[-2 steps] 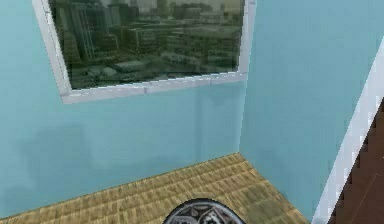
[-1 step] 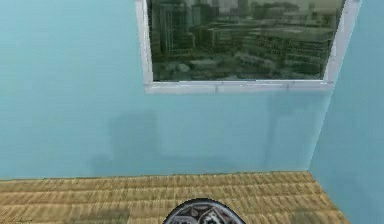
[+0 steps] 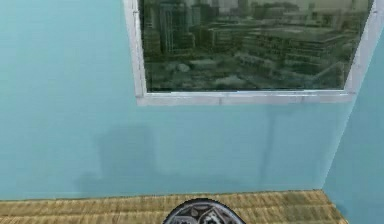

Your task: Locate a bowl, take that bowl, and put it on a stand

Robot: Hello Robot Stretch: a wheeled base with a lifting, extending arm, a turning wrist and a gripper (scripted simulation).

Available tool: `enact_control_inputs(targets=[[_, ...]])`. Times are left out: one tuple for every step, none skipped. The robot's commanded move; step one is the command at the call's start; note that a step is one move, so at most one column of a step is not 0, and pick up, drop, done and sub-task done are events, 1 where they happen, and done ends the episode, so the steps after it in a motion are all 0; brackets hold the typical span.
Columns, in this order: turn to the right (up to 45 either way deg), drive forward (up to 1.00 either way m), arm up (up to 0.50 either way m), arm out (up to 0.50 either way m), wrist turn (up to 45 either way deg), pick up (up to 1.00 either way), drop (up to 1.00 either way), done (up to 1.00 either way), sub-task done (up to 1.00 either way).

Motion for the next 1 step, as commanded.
enact_control_inputs(targets=[[-39.0, 0.00, 0.00, 0.00, 0.0, 0.00, 0.00, 0.00, 0.00]])
